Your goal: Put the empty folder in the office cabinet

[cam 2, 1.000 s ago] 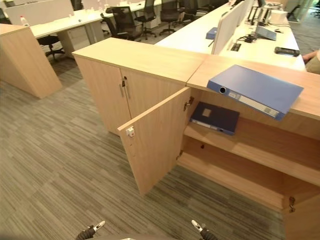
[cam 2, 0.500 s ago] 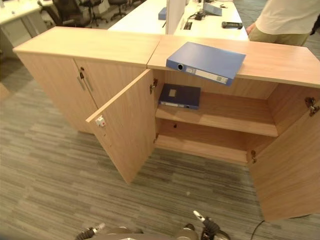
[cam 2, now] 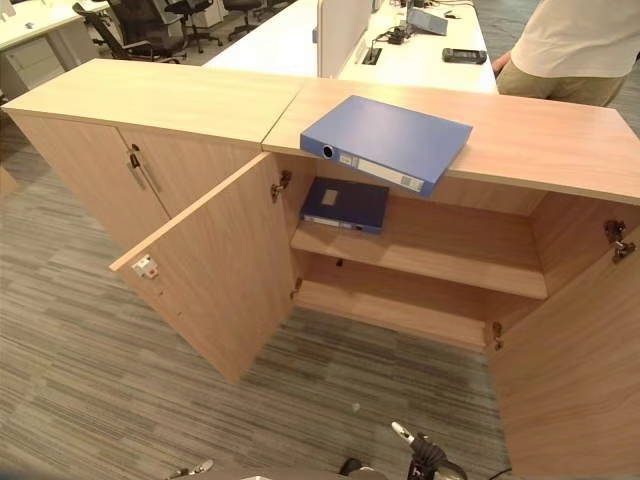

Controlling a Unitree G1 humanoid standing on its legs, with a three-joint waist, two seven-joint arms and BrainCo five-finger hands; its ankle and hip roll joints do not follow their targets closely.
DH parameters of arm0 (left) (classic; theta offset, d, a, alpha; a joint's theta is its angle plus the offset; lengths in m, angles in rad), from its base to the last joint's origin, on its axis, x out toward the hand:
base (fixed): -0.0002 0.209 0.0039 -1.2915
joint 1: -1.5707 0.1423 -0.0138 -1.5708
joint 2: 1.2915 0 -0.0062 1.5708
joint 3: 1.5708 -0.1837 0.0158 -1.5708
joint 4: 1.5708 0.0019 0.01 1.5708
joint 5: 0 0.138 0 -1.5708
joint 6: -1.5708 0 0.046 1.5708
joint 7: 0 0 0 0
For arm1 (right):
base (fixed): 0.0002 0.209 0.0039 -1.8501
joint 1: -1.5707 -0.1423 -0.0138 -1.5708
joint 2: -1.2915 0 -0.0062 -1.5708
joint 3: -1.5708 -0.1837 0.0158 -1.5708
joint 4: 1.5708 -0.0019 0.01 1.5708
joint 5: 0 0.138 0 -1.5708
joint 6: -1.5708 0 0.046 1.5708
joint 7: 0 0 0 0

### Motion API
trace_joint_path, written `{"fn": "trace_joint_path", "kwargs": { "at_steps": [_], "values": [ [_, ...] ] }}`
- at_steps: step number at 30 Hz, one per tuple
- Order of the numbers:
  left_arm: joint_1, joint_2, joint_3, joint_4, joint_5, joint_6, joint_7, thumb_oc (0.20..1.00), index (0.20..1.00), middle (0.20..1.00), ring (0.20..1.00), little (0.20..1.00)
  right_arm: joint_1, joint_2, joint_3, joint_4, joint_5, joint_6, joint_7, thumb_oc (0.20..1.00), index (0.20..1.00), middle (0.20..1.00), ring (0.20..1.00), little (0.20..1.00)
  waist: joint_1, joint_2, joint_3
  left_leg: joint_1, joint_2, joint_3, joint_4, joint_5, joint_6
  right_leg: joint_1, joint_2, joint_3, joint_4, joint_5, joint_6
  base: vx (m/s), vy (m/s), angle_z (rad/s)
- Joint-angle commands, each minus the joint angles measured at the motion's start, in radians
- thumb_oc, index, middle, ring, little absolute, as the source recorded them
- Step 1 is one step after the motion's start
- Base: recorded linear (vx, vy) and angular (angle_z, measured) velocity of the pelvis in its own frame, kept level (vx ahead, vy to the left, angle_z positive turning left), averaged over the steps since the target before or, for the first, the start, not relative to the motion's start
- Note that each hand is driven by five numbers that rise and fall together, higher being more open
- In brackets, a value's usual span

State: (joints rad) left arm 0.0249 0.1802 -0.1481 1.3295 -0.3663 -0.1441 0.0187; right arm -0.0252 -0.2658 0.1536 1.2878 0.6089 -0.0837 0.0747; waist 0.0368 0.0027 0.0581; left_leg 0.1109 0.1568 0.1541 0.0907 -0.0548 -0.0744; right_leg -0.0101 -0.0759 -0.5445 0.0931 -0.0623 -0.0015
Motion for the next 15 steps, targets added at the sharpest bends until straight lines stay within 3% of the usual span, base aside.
{"fn": "trace_joint_path", "kwargs": {
  "at_steps": [1,4,7,11,13,14,15],
  "values": [
    [-0.047,-0.008,-0.035,-0.055,-0.002,-0.032,0.008,1.000,1.000,1.000,1.000,1.000,-0.040,0.002,0.008,0.017,0.020,-0.023,-0.010,1.000,1.000,1.000,1.000,1.000,0.007,-0.014,0.031,0.030,0.044,0.020,0.164,0.047,-0.039,0.004,0.013,0.069,-0.038,0.041,0.046,0.11,-0.273,-0.06],
    [-0.044,0.005,-0.070,-0.119,0.015,-0.030,-0.002,1.000,1.000,1.000,1.000,1.000,-0.046,-0.014,0.006,0.022,0.006,-0.016,-0.012,1.000,1.000,1.000,1.000,1.000,0.018,-0.024,0.052,-0.062,0.083,0.050,0.359,0.119,-0.034,0.046,0.020,0.063,-0.037,0.004,0.015,0.08,-0.195,-0.06],
    [-0.036,0.022,-0.112,-0.207,0.036,-0.030,-0.018,1.000,1.000,1.000,1.000,1.000,-0.049,-0.035,-0.003,0.026,-0.009,-0.009,-0.011,1.000,1.000,1.000,1.000,1.000,0.032,-0.025,0.065,-0.153,0.070,0.074,0.381,0.087,-0.018,0.071,0.003,0.072,-0.045,-0.012,0.018,0.09,-0.041,-0.10],
    [-0.013,0.063,-0.171,-0.362,0.048,-0.028,-0.061,1.000,1.000,1.000,1.000,1.000,-0.056,-0.064,-0.005,0.024,-0.044,-0.003,-0.003,1.000,1.000,1.000,1.000,1.000,0.046,-0.025,0.068,-0.245,0.040,0.069,0.274,0.060,-0.010,0.090,-0.029,0.093,-0.050,-0.020,0.042,0.10,0.095,-0.01],
    [0.000,0.104,-0.211,-0.476,0.057,-0.022,-0.104,1.000,1.000,1.000,1.000,1.000,-0.074,-0.079,0.000,0.027,-0.076,0.000,0.003,1.000,1.000,1.000,1.000,1.000,0.065,-0.001,0.076,-0.293,0.013,0.019,0.070,0.158,-0.037,0.128,-0.031,0.120,-0.056,-0.036,0.058,0.16,0.118,-0.35],
    [0.000,0.104,-0.211,-0.476,0.057,-0.022,-0.104,1.000,1.000,1.000,1.000,1.000,-0.074,-0.078,0.000,0.027,-0.076,0.000,0.003,1.000,1.000,1.000,1.000,1.000,0.065,-0.001,0.077,-0.291,0.013,0.019,0.068,0.159,-0.037,0.129,-0.031,0.121,-0.056,-0.036,0.058,0.20,0.099,-0.50],
    [-0.007,0.132,-0.246,-0.534,0.104,-0.020,-0.119,1.000,1.000,1.000,1.000,1.000,-0.076,-0.078,0.006,0.026,-0.093,0.004,0.004,1.000,1.000,1.000,1.000,1.000,0.071,0.013,0.081,-0.314,0.013,-0.006,-0.034,0.221,-0.052,0.157,-0.030,0.138,-0.058,-0.050,0.064,0.27,0.130,-0.42]
  ]
}}
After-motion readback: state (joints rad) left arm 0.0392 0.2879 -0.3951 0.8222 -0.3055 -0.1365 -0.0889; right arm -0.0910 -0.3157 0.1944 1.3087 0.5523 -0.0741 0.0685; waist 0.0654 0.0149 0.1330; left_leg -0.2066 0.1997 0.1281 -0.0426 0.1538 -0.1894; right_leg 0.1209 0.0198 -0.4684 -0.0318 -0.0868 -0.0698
